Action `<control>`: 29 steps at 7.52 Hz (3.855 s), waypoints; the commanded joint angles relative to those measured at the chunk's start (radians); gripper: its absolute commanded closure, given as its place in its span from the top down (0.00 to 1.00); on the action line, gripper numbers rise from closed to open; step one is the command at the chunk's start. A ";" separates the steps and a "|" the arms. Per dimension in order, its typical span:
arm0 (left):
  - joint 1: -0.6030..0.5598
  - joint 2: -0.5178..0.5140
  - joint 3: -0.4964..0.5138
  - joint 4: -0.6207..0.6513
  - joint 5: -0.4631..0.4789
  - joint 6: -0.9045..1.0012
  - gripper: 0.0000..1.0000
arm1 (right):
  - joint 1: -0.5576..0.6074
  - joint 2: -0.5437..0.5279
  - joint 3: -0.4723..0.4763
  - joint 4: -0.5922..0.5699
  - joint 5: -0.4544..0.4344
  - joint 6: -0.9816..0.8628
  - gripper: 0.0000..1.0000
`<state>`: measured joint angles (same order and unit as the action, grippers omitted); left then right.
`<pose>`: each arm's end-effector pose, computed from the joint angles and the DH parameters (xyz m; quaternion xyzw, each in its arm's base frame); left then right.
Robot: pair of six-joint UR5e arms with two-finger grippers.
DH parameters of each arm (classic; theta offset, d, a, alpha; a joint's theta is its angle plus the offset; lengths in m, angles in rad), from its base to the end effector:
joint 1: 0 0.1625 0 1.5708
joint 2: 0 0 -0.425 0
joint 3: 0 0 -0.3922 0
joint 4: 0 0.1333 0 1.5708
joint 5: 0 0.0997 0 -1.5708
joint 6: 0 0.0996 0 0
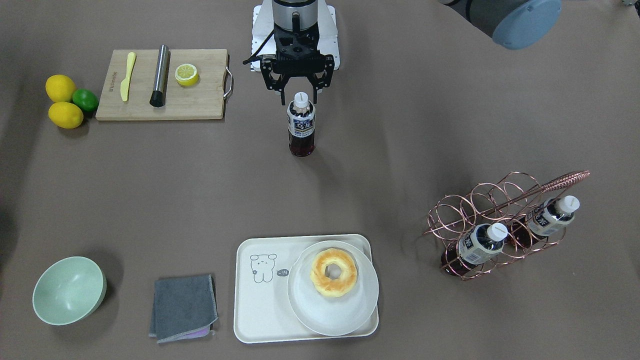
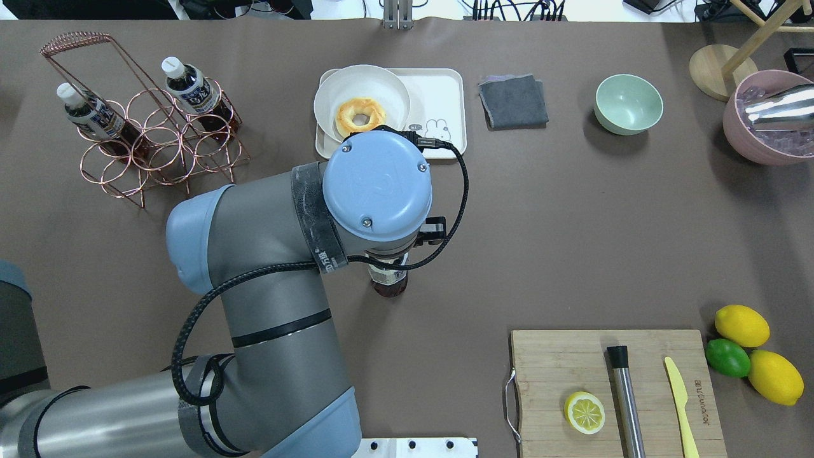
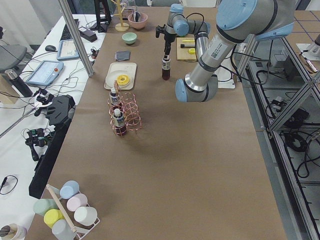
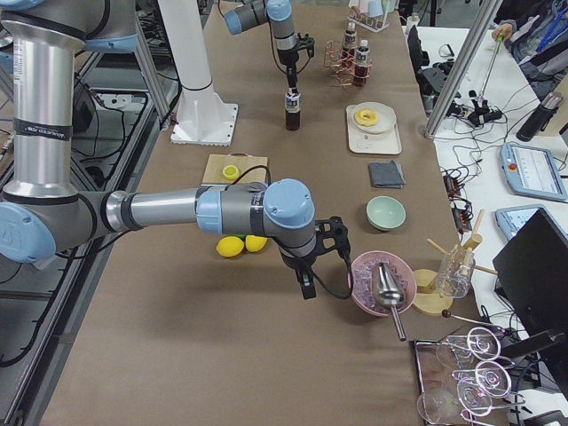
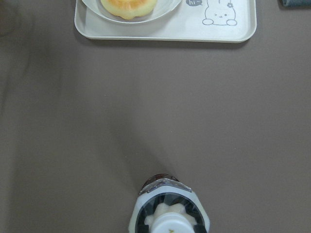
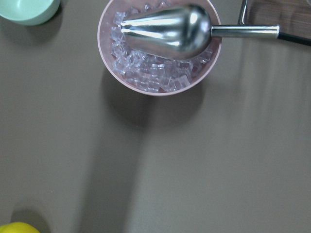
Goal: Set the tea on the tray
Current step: 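Set the bottle upright on the table and withdraw the left gripper to the rack, then reach the right gripper over to the standing bottle and grasp it, then lift the bottle with the right gripper and carry it onto the white tray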
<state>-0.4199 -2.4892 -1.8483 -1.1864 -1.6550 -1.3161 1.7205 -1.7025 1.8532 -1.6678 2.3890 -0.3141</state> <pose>0.5170 -0.3676 0.0516 0.0940 0.3849 -0.0592 0.9162 0.1248 -0.4212 0.5876 0.1154 -0.3813 -0.0859 0.9132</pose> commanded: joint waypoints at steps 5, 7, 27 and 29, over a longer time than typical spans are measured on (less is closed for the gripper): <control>-0.556 0.393 -0.215 0.027 -0.432 0.678 0.94 | -0.316 0.332 0.093 0.000 0.009 0.615 1.00; -0.759 0.545 -0.206 0.013 -0.564 0.960 0.96 | -0.521 0.464 0.161 -0.004 -0.019 0.908 1.00; -1.063 0.828 -0.043 -0.225 -0.755 1.394 0.97 | -1.277 1.044 -0.054 -0.277 -0.576 1.511 0.21; -1.063 0.829 -0.042 -0.232 -0.753 1.396 0.97 | -1.276 1.051 -0.054 -0.277 -0.577 1.508 0.00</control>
<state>-1.4834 -1.6615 -1.8913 -1.4113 -2.4098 0.0790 0.4442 -0.6570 1.7983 -1.9452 1.8133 1.1957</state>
